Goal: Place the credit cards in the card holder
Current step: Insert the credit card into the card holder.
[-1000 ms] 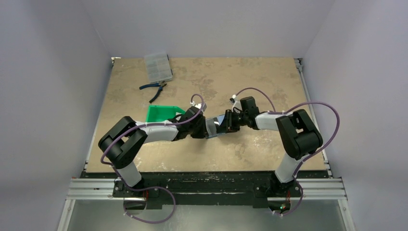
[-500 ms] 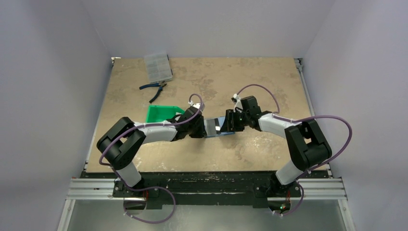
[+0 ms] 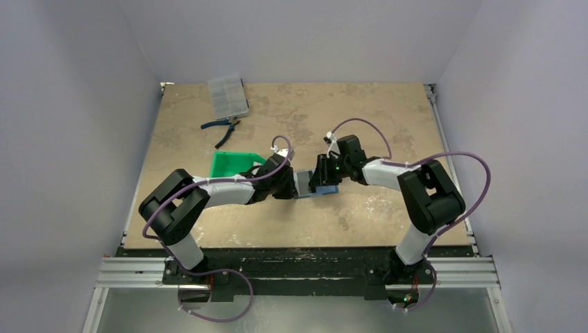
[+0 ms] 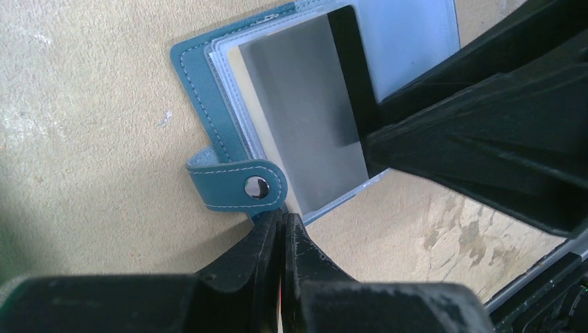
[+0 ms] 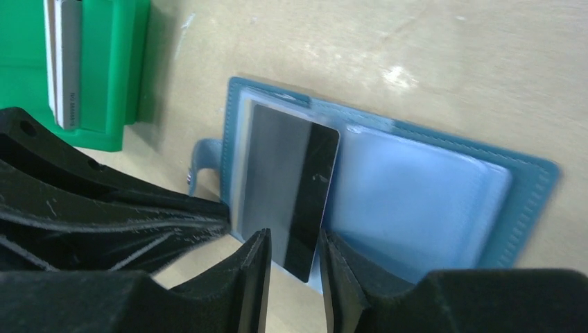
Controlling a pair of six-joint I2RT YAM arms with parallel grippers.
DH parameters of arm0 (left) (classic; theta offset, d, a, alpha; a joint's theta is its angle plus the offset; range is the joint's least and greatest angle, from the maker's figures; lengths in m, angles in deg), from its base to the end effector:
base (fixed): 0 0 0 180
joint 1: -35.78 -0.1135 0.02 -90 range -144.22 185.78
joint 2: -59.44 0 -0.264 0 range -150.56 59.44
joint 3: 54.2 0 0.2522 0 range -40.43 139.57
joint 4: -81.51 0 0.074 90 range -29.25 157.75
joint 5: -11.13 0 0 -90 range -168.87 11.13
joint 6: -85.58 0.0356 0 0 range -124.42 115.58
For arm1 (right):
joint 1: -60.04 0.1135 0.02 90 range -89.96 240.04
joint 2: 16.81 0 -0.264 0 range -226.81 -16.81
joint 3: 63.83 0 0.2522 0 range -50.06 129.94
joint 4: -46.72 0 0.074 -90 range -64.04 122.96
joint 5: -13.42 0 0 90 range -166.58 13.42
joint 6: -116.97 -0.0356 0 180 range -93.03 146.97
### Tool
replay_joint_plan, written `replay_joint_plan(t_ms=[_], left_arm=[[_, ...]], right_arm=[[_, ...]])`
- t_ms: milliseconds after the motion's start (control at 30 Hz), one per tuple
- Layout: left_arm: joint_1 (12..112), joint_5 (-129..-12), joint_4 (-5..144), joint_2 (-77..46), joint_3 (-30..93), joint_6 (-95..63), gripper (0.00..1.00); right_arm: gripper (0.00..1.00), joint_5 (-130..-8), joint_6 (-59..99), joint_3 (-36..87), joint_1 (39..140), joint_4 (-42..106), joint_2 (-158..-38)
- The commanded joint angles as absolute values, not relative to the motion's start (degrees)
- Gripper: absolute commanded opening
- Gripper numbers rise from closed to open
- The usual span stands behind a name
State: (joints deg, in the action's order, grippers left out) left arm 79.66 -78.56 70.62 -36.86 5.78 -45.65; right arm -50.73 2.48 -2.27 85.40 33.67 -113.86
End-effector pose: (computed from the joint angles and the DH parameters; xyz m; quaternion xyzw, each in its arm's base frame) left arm 0.2353 -0.2265 0.1461 0.0225 0.9308 -0.2486 0.2670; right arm 0.2897 0.1545 0.1496 -0.0861 0.9109 0.3351 0.2247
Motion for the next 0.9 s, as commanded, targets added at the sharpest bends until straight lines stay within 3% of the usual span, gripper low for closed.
replay_joint_plan(t_ms=[0, 200, 400, 467, 700, 867], left_arm=[[79.1, -80.6, 66.8, -37.8, 4.1, -44.8, 0.00], [79.2, -80.7, 66.9, -37.9, 4.3, -44.8, 0.00], [79.1, -80.9, 65.1, -36.2, 5.1, -44.2, 0.00], [79.1, -80.9, 63.7, -33.8, 5.7, -43.6, 0.07], [77.2, -76.3, 59.7, -21.9, 7.8, -42.4, 0.45], [69.9, -69.9, 54.3, -13.5, 9.8, -40.0, 0.57]], right_arm=[[0.37, -46.6, -0.8, 0.5, 88.6, 39.1, -117.0], [0.36, -43.3, -2.7, 0.2, 90.7, 42.5, -116.5], [0.41, -54.6, 1.0, -0.8, 90.2, 36.3, -110.5], [0.44, -56.6, 1.0, -2.8, 89.3, 35.8, -107.8], [0.47, -55.3, 1.3, -8.0, 84.5, 37.1, -102.0], [0.47, -52.9, 1.6, -8.6, 84.0, 38.5, -102.5]])
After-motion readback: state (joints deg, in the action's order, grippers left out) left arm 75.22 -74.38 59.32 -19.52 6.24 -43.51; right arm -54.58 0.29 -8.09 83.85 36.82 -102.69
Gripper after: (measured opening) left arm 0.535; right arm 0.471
